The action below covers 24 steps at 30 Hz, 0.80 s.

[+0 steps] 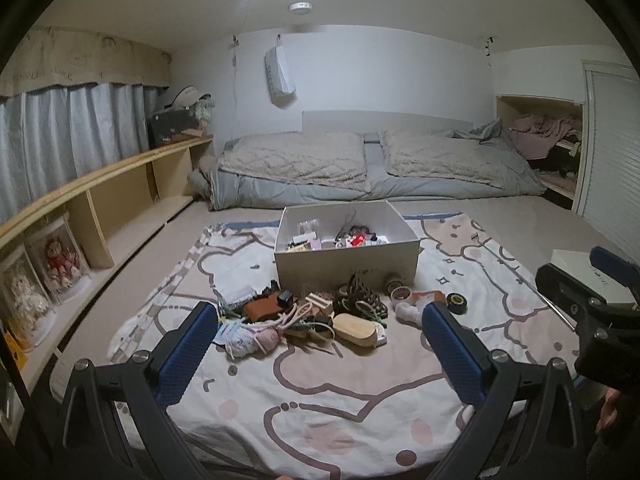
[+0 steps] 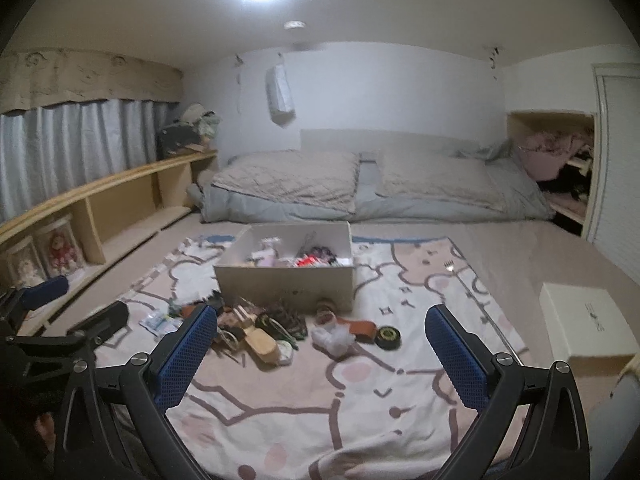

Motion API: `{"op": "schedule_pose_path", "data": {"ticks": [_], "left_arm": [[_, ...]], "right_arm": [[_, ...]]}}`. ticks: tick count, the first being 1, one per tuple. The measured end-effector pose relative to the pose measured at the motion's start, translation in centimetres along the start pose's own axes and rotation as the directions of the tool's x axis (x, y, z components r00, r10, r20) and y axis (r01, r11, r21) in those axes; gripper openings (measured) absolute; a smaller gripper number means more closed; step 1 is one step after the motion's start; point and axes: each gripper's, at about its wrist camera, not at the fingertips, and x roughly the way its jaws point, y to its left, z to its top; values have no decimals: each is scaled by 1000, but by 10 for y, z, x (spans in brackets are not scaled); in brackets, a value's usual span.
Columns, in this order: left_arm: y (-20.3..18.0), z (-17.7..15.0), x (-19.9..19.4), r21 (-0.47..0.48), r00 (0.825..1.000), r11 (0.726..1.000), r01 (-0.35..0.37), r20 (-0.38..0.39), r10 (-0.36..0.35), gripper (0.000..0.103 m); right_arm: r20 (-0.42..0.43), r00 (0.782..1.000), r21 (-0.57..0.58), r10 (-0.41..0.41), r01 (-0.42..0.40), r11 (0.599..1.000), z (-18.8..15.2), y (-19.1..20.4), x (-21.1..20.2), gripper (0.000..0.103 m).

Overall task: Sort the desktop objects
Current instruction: 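Move both tools toward the pile of items beside the white box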

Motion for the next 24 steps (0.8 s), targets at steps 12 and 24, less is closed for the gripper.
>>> {"op": "schedule_pose_path", "data": {"ticks": [12, 24], "left_arm": [[17, -28, 45, -50, 997, 999, 10, -74, -14, 103], [28, -45, 96, -33, 991, 999, -10, -137, 6, 103]], "right_arm": [[-131, 989, 19, -71, 74, 997, -42, 6, 42, 103], [-225, 974, 21, -35, 41, 999, -65, 6, 103, 103]]}}
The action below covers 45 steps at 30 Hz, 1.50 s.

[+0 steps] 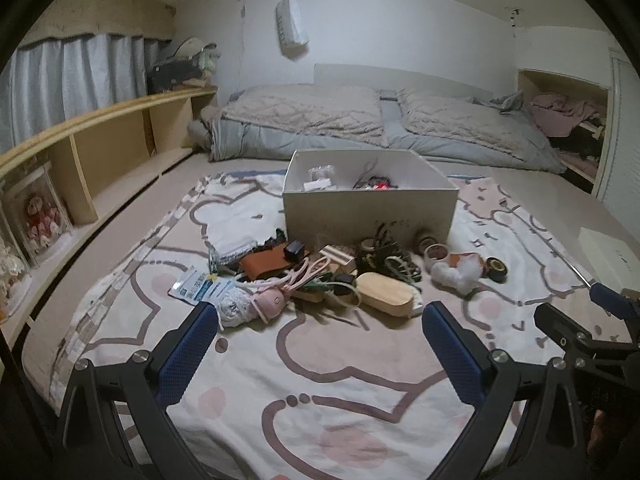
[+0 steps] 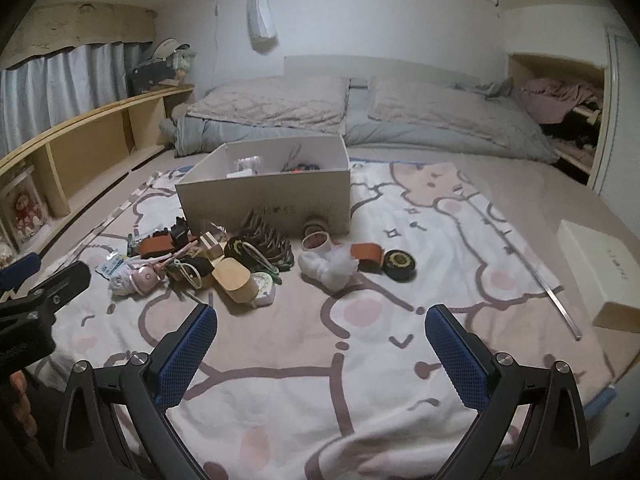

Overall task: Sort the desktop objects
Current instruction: 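Move both tools toward the pile of items beside the white box, then close the left gripper on the white lace ball while the right tool approaches the white mesh sponge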

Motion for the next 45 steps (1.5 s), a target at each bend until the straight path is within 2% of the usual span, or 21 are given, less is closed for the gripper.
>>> {"op": "schedule_pose_path", "data": {"ticks": [12, 23, 26, 32, 37, 41, 45], "left_arm": [[34, -3, 64, -15, 996, 999, -39, -77, 38, 103], [38, -23, 114, -79, 984, 997, -21, -178, 6, 103], [39, -32, 122, -87, 978, 996, -32, -210, 13, 103], [47, -50, 134, -88, 966, 991, -97, -250, 72, 103], [54, -64, 144, -128, 944, 983, -132, -319, 86, 103], [49, -70, 145, -85, 939, 983, -161, -321, 126, 103], [45, -77, 141, -70, 939, 982, -178, -310, 148, 103]], "right_arm": [[-83, 997, 77, 4, 2, 997, 1, -6, 66, 103], [-150, 989, 92, 10, 3, 996, 0, -5, 116, 103], [-178, 984, 85, 15, 1, 996, -5, -3, 127, 103], [-231, 973, 93, 18, 3, 996, -17, -3, 144, 103], [-236, 971, 149, 37, -1, 989, -25, -11, 149, 103], [-251, 967, 196, 46, 5, 980, -21, -19, 156, 103], [-305, 951, 211, 55, 11, 977, -16, -26, 169, 103]]}}
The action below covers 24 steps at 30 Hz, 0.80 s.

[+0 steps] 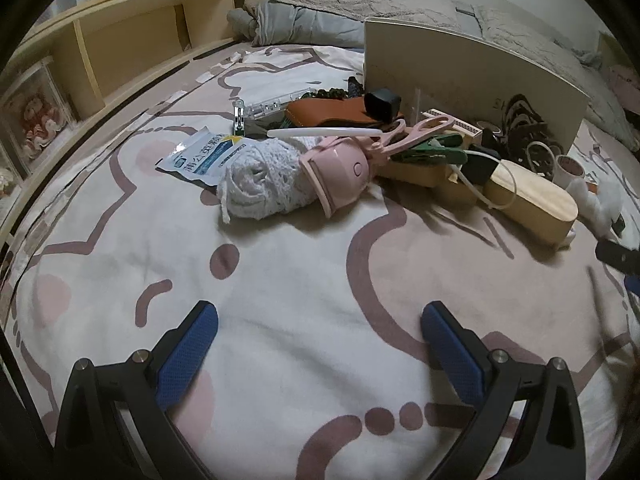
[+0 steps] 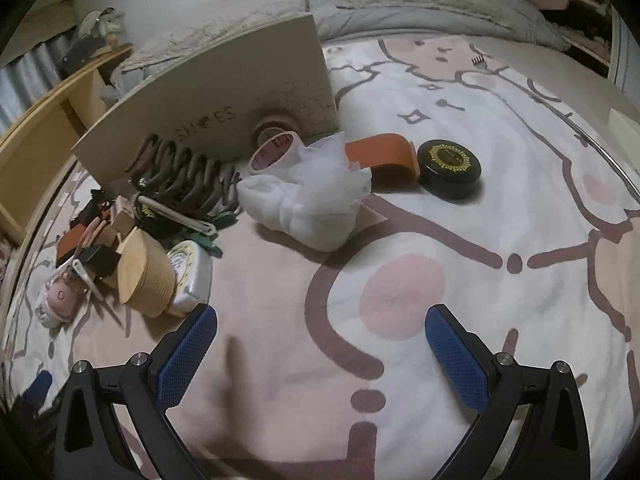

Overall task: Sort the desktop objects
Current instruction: 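Close the left gripper on the white lace ball while the right tool approaches the white mesh sponge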

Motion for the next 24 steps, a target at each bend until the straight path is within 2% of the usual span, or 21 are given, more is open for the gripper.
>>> {"op": "schedule_pose_path", "data": {"ticks": [6, 13, 17, 19, 24], "left_arm": [[0, -4, 0, -3, 1000, 1000, -7, -9, 7, 103], [-2, -8, -1, 43, 1000, 999, -2, -6, 3, 103], [1, -4, -6, 41, 999, 999, 27, -19, -27, 103], [4, 2, -11, 40, 999, 998, 50, -4, -50, 103], [12, 24, -28, 64, 994, 997, 32, 99, -38, 103]], "right_arm": [[16, 1000, 20, 16, -16, 1000, 17, -3, 1, 103], [27, 999, 55, 39, -40, 998, 41, -6, 4, 103], [18, 1000, 29, 10, -11, 1000, 48, 3, 10, 103], [23, 1000, 4, -13, 13, 1000, 49, 9, 14, 103], [20, 999, 10, -47, 47, 999, 53, 14, 26, 103]]}}
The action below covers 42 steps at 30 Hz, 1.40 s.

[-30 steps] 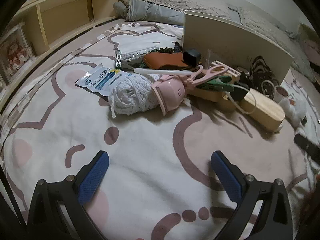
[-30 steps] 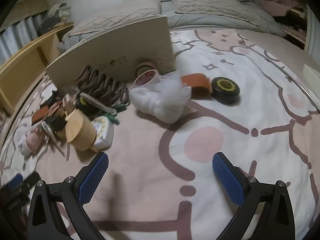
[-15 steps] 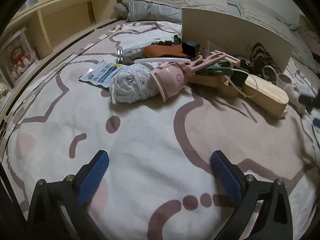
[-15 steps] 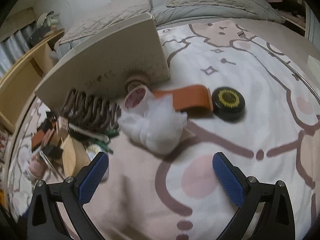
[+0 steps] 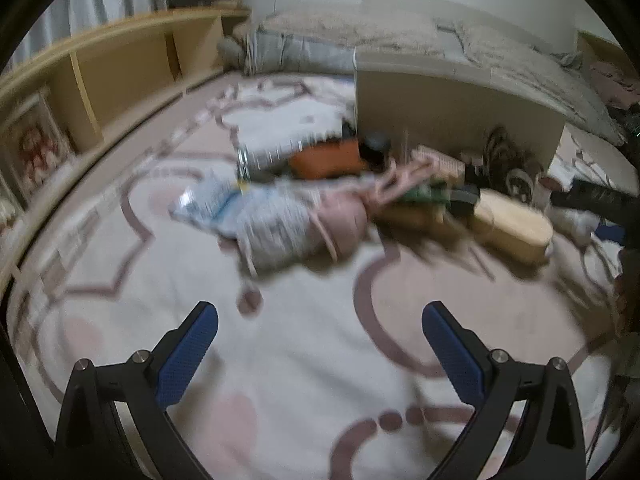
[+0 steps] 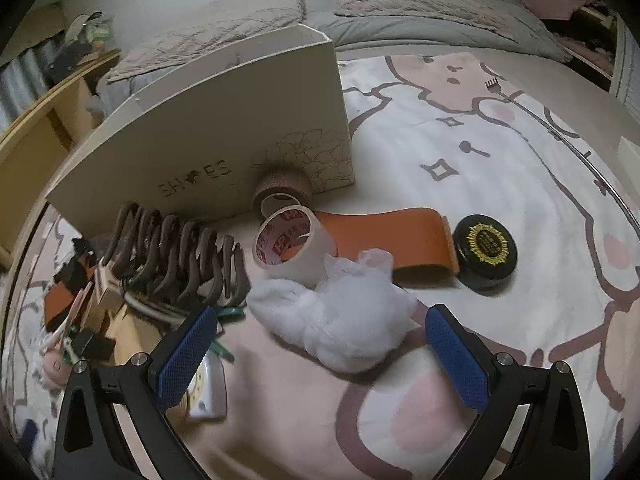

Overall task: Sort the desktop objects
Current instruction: 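Close the left gripper on the white lace ball while the right tool approaches the white mesh sponge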

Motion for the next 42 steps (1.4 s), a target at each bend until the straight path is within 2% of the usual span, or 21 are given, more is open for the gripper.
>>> {"op": "schedule_pose_path", "data": {"ticks": [8, 10, 13, 19, 23, 26, 28, 38, 39, 42], "left_arm": [[9, 32, 2, 98, 999, 995, 22, 47, -27, 99], [13, 36, 7, 116, 999, 993, 23, 35, -27, 86], [20, 36, 15, 127, 999, 991, 31, 7, -32, 76], [30, 37, 32, 169, 999, 985, 29, -20, -26, 62], [39, 35, 45, 141, 998, 989, 37, -52, -30, 58], [43, 33, 52, 109, 994, 991, 72, -84, -63, 50], [43, 32, 52, 99, 993, 991, 92, -85, -84, 42], [49, 27, 42, 17, 987, 990, 142, -74, -141, 32], [48, 26, 40, 15, 987, 989, 144, -76, -143, 28], [45, 22, 36, 19, 987, 990, 138, -82, -136, 26]], "right_arm": [[-15, 995, 3, -103, 103, 995, -2, 3, 16, 103], [-24, 992, 11, -121, 121, 993, -6, -4, 19, 103], [-19, 995, 38, -101, 102, 994, -13, -15, 16, 103], [-24, 995, -15, -95, 95, 995, -24, -17, 11, 103], [-11, 996, -11, -89, 89, 996, -29, -20, 9, 103], [-2, 997, -5, -82, 82, 997, -30, -22, 10, 103], [7, 995, -15, -96, 96, 995, -32, -19, 10, 103], [4, 993, -32, -119, 119, 992, -34, -17, 11, 103], [3, 992, -39, -127, 127, 991, -34, -16, 12, 103], [1, 992, -37, -123, 123, 992, -34, -18, 12, 103]]}}
